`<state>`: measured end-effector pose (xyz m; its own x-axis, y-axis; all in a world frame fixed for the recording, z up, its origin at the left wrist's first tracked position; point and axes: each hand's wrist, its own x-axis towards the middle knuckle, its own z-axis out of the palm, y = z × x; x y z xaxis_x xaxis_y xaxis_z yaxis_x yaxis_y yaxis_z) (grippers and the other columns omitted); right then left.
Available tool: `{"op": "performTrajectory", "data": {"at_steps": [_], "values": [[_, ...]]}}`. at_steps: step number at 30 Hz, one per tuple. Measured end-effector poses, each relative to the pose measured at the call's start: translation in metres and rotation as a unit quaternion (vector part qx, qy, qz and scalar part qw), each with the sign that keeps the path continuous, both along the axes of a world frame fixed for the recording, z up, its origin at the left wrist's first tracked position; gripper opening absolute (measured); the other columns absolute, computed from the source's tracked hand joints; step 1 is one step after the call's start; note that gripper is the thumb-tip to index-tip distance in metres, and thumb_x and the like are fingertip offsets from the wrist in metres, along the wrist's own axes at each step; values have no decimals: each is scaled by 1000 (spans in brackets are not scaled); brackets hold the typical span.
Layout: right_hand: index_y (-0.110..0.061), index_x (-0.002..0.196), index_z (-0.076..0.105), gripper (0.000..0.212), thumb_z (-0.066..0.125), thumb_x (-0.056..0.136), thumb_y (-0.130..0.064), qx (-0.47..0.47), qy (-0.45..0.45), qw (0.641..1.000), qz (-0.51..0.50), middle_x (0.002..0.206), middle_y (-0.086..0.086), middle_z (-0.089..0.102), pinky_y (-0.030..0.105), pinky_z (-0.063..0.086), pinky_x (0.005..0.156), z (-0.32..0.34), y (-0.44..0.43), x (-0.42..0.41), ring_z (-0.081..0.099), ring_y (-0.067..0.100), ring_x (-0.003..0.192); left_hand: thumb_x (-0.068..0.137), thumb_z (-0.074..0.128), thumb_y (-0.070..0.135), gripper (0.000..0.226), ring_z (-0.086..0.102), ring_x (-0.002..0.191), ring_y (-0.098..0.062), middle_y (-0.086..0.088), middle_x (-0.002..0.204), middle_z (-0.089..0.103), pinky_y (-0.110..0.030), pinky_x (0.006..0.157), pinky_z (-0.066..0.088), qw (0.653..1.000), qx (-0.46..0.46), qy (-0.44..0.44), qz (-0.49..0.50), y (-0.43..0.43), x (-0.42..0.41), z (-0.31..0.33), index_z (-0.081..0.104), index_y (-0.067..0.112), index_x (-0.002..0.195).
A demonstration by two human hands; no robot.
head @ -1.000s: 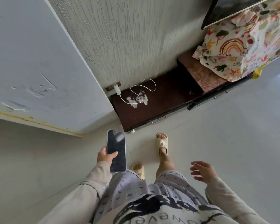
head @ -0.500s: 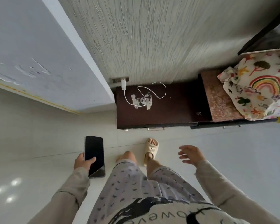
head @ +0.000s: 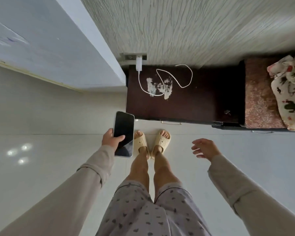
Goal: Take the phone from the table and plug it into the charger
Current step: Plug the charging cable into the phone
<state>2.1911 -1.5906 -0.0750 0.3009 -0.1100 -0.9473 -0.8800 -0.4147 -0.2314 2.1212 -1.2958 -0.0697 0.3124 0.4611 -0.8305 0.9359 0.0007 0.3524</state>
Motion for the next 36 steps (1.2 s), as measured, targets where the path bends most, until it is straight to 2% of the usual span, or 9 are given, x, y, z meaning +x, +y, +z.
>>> {"op": "performTrajectory", "data": {"at_steps": [6,13,16,20,23,26,31,34,36], "values": [[-6,91,53,13,41,92,-2,5,-46,999,27,65,6,52,13,41,39,-72,16,62,51,-3,27,83,59,4,22,57,98,-33,-20,106,61,-35,80,44,998,-24,-26,43,-3,41,-67,56,-1,104],[-14,65,52,27,46,91,-7,-30,-68,995,-68,66,7,52,24,48,54,-197,31,150,53,15,55,83,60,7,15,57,79,-13,4,83,60,-27,64,48,984,-97,-55,137,-13,69,-169,55,19,92],[-12,67,55,27,44,91,-9,-97,-97,990,-46,65,5,52,17,47,39,-241,36,189,56,7,37,83,62,11,16,59,87,-19,2,90,63,-33,72,53,981,-115,-54,150,-14,70,-202,57,23,92],[0,113,60,30,42,90,-7,-152,-168,974,-19,64,-1,49,16,45,44,-285,33,242,51,9,51,83,62,12,21,59,105,-32,-10,109,65,-50,92,51,981,-128,-46,140,-7,72,-235,59,20,102],[-13,91,62,14,48,87,-15,-180,-202,963,7,71,0,53,14,48,44,-302,35,266,59,5,42,82,62,11,33,58,111,-37,-15,117,64,-53,98,47,980,-137,-48,137,-3,72,-250,57,11,115],[-9,82,61,16,57,83,-25,-223,-192,956,11,100,14,66,33,56,77,-320,38,273,69,21,81,82,61,7,32,60,110,-37,-13,112,66,-50,98,48,978,-142,-54,142,-1,70,-258,59,11,114],[1,102,63,26,55,85,-17,-300,-206,927,87,120,19,64,35,49,88,-324,52,265,61,34,109,82,61,6,27,61,108,-37,-12,107,67,-47,93,49,977,-147,-62,143,1,70,-261,60,13,107],[-14,60,49,25,53,84,-11,-240,-190,951,48,109,17,66,34,53,85,-314,49,254,66,29,90,81,62,7,22,61,107,-36,-11,105,67,-46,90,49,977,-147,-67,138,0,71,-254,61,17,100],[-16,57,48,31,52,85,-4,-162,-191,967,-43,94,17,62,28,56,70,-303,45,237,60,18,64,81,63,7,20,61,106,-36,-10,104,67,-43,86,51,976,-150,-70,140,-3,72,-245,61,19,97]]}}
